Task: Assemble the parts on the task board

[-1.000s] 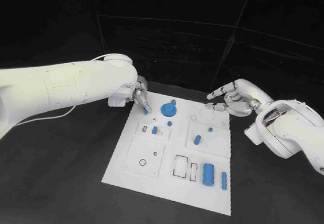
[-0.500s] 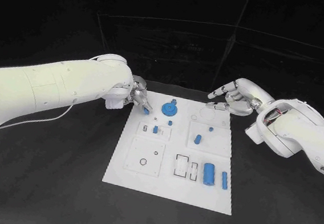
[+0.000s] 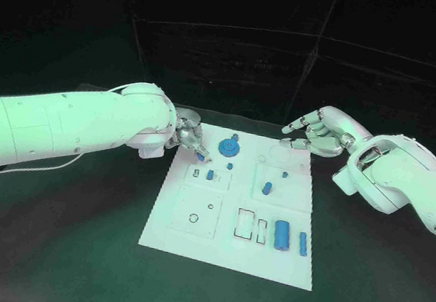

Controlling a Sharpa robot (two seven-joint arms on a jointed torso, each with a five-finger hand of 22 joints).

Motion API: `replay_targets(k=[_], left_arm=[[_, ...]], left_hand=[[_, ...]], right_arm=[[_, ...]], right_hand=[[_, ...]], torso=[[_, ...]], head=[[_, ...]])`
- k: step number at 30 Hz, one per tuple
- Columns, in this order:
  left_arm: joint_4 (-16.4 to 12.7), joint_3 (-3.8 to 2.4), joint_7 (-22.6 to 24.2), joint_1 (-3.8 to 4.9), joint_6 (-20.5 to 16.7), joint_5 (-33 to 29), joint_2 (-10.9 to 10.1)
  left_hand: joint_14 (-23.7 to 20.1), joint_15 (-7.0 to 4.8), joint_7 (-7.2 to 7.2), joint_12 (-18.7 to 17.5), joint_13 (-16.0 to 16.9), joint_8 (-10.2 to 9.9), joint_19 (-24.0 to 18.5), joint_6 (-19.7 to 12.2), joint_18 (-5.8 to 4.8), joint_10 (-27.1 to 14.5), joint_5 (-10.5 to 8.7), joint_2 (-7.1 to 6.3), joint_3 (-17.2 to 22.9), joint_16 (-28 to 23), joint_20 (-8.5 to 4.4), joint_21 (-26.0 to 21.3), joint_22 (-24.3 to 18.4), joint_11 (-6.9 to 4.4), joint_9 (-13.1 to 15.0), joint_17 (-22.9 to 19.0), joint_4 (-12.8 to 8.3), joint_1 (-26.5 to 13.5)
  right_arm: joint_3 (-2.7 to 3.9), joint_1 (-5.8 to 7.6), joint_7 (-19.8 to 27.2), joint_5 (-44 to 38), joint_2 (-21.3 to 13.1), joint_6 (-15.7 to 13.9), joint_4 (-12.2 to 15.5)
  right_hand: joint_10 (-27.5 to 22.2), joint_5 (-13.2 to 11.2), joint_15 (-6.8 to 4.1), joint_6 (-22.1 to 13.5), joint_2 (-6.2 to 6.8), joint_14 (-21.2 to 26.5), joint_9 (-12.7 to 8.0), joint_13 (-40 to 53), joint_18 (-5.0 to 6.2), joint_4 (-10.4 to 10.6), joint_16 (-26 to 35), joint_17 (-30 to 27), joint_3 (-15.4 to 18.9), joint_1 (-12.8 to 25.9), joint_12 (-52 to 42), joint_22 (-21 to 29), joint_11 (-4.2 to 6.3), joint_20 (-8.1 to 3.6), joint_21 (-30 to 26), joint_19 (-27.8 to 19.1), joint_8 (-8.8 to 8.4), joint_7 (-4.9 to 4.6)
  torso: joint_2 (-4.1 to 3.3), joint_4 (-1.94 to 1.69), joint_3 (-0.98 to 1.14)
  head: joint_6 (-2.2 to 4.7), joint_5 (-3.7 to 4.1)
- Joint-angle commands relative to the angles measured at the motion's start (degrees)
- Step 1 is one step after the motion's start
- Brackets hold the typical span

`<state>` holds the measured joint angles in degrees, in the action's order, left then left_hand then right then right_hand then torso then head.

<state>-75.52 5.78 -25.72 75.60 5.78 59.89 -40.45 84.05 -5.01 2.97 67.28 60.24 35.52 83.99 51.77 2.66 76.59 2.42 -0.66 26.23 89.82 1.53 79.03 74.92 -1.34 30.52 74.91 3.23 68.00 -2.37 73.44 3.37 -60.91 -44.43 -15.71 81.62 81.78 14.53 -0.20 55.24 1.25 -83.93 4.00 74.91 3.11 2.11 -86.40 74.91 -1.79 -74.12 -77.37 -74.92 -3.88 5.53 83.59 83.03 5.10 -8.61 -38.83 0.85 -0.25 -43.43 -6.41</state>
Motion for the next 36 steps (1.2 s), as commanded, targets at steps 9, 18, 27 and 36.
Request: replay_targets(k=[9,18,27,36], left_arm=[[-4.07,0.87,2.61,-1.33,-8.25,3.66,-2.33],[-5.98,1.78,1.29,-2.50,-9.54,3.72,-3.30],[-6.21,2.07,0.77,-2.80,-8.56,3.70,-3.58],[-6.53,2.19,0.24,-2.87,-7.39,3.69,-3.83]], left_hand=[[5.95,0.04,-0.49,-0.46,-0.49,0.45,0.64,-0.10,0.67,0.22,0.34,-1.91,7.32,0.18,-0.27,-0.01,0.69,-0.40,0.14,15.09,-7.11,0.41],[5.95,0.02,-0.52,-0.52,-0.60,0.58,0.66,0.07,0.66,0.35,0.35,-2.03,7.62,0.18,-0.30,0.01,0.73,-0.43,0.16,15.09,-7.11,0.28],[5.95,0.01,-0.53,-0.69,-0.83,0.68,0.67,0.18,0.66,0.37,0.35,-2.01,7.87,0.18,-0.31,0.00,0.73,-0.44,0.17,15.09,-7.00,0.10],[5.95,0.00,-0.54,-0.82,-1.01,0.72,0.67,0.22,0.66,0.34,0.35,-2.01,7.99,0.18,-0.32,0.00,0.74,-0.45,0.19,15.09,-6.96,0.02]], right_arm=[[0.03,0.10,0.37,0.10,-0.06,-0.08,0.02],[0.02,0.10,0.38,0.09,-0.09,-0.05,-0.03],[0.02,0.10,0.27,0.09,-0.13,0.19,-0.02],[0.02,0.10,0.30,0.09,-0.12,0.20,-0.07]], right_hand=[[-0.03,0.30,-0.48,0.50,-0.25,-4.27,-0.02,4.21,-0.06,-0.16,0.27,6.98,0.38,-0.44,0.20,-0.15,0.24,-0.08,-0.22,-0.12,0.20,-0.05],[-0.04,0.28,-0.49,0.50,-0.25,-4.27,-0.02,4.19,-0.06,-0.18,0.27,6.99,0.38,-0.48,0.22,-0.15,0.24,-0.08,-0.22,-0.11,0.20,-0.05],[-0.05,0.26,-0.49,0.51,-0.24,-4.27,-0.02,4.18,-0.06,-0.20,0.27,6.99,0.39,-0.51,0.23,-0.16,0.24,-0.09,-0.22,-0.11,0.20,-0.05],[-0.05,0.26,-0.49,0.51,-0.24,-4.27,-0.02,4.18,-0.06,-0.20,0.27,6.99,0.39,-0.51,0.23,-0.16,0.24,-0.09,-0.22,-0.11,0.20,-0.05]], torso=[[-0.06,0.12,0.05],[-0.14,0.08,0.03],[-0.14,0.12,0.03],[-0.11,0.16,0.02]], head=[[0.02,-0.67],[-0.21,-0.71],[-0.49,-0.74],[-0.71,-0.56]])
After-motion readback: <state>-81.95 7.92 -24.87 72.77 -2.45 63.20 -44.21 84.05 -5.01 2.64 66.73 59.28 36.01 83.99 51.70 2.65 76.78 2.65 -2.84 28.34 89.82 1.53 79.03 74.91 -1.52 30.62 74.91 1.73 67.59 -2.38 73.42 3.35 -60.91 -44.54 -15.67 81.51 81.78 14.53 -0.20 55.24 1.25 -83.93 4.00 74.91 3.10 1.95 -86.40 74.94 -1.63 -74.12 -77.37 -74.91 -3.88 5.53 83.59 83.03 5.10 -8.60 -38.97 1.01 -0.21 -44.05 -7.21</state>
